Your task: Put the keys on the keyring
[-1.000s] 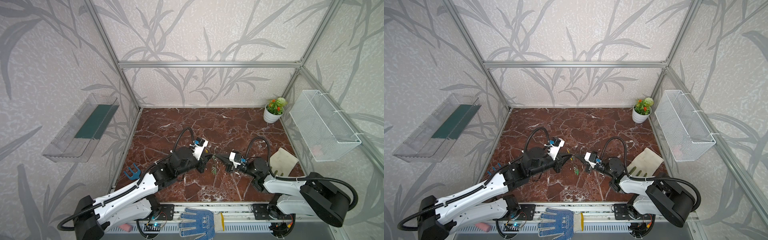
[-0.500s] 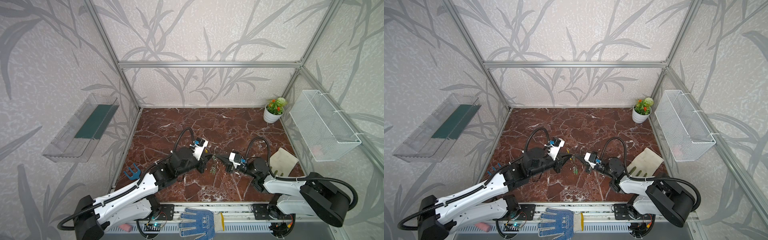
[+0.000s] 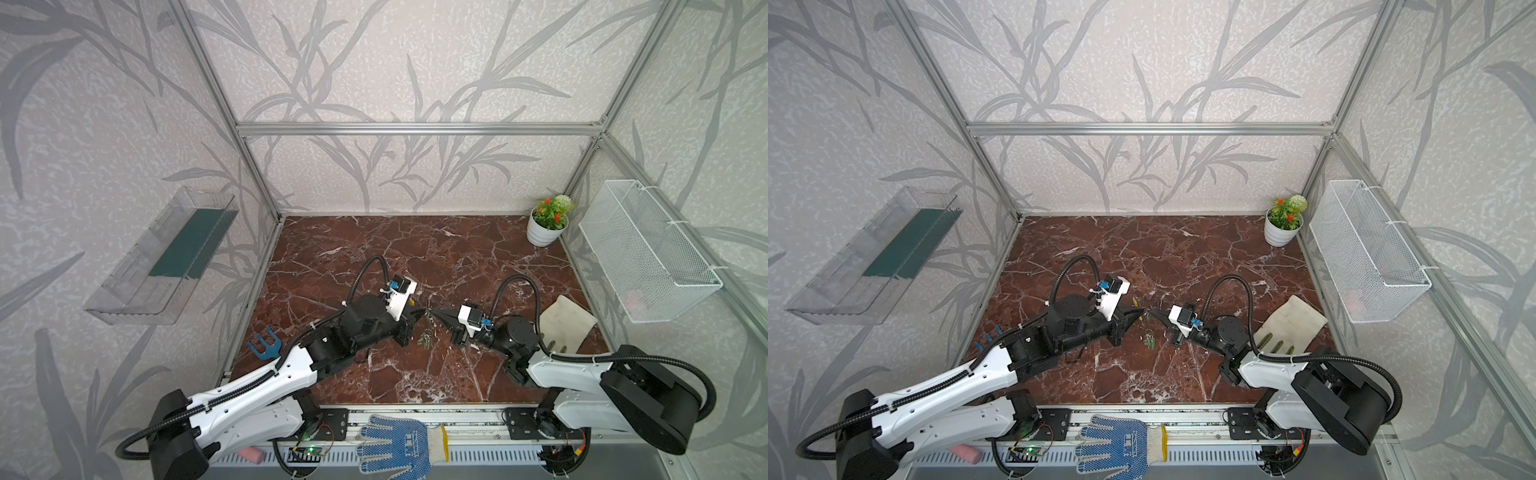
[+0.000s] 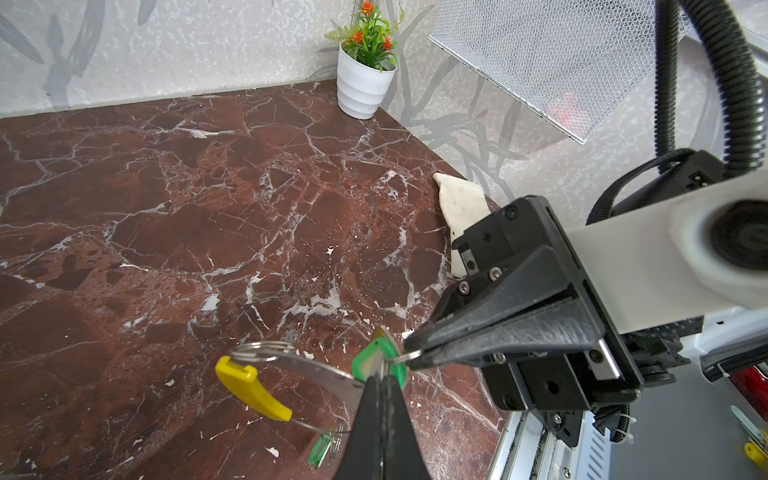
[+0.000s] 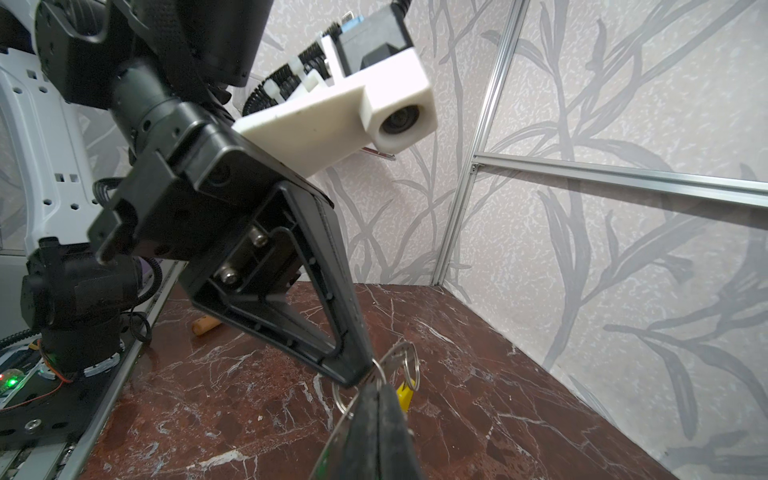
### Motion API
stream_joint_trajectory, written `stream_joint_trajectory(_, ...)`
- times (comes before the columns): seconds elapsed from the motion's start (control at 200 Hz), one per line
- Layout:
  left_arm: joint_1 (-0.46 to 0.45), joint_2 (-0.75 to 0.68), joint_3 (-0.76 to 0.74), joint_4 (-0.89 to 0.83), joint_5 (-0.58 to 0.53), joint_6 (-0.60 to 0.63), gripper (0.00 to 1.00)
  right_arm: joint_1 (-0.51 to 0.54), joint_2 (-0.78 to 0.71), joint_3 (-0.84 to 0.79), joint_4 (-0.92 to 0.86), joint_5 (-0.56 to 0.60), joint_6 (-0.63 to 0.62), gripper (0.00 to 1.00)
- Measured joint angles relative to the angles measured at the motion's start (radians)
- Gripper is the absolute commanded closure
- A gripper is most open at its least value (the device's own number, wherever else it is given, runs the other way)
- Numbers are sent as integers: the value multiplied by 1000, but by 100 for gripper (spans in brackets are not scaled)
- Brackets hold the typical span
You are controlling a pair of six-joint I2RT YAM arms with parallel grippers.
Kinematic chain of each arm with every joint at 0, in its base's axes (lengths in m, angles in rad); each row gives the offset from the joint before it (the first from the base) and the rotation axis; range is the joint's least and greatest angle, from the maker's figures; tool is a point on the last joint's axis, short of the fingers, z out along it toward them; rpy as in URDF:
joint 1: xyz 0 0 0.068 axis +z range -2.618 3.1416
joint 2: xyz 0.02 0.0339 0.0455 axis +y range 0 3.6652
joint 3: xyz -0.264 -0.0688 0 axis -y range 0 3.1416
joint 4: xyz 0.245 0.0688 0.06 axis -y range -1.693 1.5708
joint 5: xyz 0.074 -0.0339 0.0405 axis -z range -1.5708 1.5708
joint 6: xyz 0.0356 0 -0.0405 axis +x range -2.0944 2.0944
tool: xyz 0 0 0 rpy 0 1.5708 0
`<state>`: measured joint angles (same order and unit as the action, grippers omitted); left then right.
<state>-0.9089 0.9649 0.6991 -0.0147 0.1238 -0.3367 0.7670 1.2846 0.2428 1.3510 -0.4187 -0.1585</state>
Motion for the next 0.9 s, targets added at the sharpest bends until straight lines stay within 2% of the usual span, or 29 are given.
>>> stream_joint_trajectory(0.65,0,7,0,-18,-25,5,100,5,-3,-1,6,0,0,100)
stream_joint_trajectory(0.9,0,-3,9,-58,-26,71,100,5,6,-1,7,33,14,100)
